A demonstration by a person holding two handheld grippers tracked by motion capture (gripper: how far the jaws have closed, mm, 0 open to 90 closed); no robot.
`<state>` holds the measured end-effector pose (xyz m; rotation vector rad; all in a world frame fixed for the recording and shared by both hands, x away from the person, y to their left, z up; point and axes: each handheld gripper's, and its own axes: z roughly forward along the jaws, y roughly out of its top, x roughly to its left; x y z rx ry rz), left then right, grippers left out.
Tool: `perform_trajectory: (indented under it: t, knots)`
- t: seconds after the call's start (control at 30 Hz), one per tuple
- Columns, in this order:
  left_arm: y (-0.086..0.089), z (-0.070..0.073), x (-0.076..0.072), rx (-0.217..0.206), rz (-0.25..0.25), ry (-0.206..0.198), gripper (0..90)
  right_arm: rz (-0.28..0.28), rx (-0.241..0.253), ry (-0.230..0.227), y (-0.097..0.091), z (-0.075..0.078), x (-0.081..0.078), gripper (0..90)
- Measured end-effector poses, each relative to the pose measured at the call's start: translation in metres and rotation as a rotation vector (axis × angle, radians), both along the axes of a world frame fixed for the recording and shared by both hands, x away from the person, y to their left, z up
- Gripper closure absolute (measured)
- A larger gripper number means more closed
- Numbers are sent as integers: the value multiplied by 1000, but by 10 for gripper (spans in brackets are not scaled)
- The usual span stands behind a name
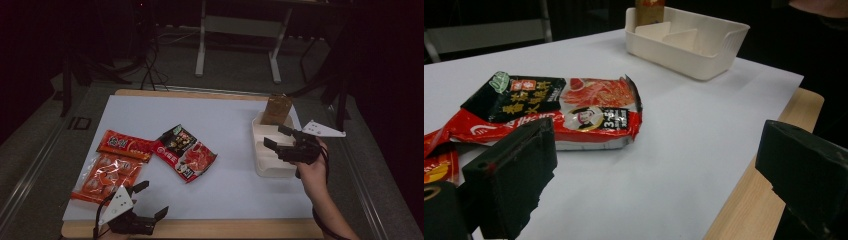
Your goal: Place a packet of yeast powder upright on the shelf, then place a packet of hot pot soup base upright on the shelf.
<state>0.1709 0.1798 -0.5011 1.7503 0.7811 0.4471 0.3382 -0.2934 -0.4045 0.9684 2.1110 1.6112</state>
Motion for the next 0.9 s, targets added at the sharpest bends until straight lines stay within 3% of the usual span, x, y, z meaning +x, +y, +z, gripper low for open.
perform_trajectory:
  t: [0.07, 0.2, 0.3, 0.47, 0.6, 0.7, 0.83, 0.9]
  knots:
    - [-1, 1, 2, -13, -17, 31, 34, 18, 19, -1, 1, -1, -7, 148]
    - [-6, 3, 5, -4, -29, 74, 34, 47, 5, -6, 3, -4, -18, 148]
    - [-13, 4, 8, 28, -38, 79, 34, 68, 7, -5, 5, -7, -27, 148]
    - [-18, 9, 14, 35, -46, 88, 33, 84, -3, -33, 7, -9, -41, 148]
    - [-21, 12, 21, 34, -73, 114, 35, 70, -1, -59, 4, -10, -54, 147]
    - [-25, 16, 26, 59, -85, 118, 36, 22, -27, -120, 1, -11, -62, 138]
    - [-29, 22, 35, 53, -82, 128, 60, -11, 0, -121, -5, -11, -66, 134]
    - [-31, 25, 40, 46, -86, 123, 123, -13, 6, -117, -7, -12, -66, 135]
